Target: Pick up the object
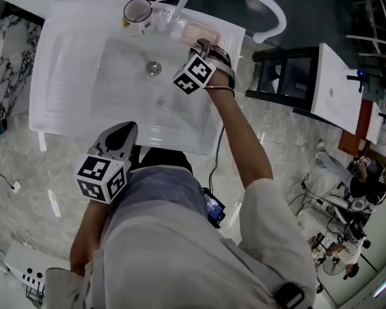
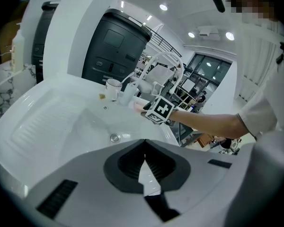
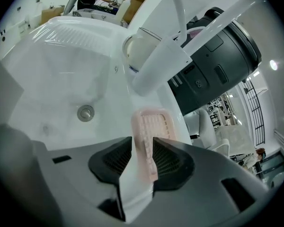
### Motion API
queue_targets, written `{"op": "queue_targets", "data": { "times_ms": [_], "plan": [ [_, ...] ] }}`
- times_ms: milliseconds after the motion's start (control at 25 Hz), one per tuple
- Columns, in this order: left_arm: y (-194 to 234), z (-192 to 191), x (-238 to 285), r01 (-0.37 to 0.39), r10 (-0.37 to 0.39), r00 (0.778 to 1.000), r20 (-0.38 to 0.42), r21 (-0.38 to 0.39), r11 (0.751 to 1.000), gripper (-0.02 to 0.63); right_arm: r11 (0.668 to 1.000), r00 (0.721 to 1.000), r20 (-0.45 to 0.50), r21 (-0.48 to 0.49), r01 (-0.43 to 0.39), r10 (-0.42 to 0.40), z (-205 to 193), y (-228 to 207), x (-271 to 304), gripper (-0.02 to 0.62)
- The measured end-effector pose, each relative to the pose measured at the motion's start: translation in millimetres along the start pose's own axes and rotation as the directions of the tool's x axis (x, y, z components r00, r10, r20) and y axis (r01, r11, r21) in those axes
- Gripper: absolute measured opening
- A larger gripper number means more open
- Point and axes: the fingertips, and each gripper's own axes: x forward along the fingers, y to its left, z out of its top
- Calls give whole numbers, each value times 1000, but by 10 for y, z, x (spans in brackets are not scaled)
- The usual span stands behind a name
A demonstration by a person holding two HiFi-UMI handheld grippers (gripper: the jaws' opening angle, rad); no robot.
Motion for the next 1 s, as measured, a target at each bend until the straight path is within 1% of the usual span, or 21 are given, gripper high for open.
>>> {"op": "queue_targets", "data": {
  "times_ms": [360,600,720,840,1000],
  "plan": [
    [44,-17,-7,-11,11,1000,2,-21,1000,0,1000,1000,-22,-23,-1,0,-29,-13,109,125],
    [80,-11,-15,-20,20,1000,0,-29,999,2,997,999,-26,-64,38,-39,-33,-53,122,126],
    [123,-10,-39,-25,25,1000,-1,-35,999,2,997,999,-20,-57,49,-51,-37,-27,107,123],
    [155,2,-37,-21,21,1000,-4,-38,999,2,999,1000,-5,-30,30,-30,-19,33,114,117],
    [176,-13,-43,-12,12,1000,-7,-33,999,2,998,999,-3,-49,42,-42,8,58,84,106]
  ]
}}
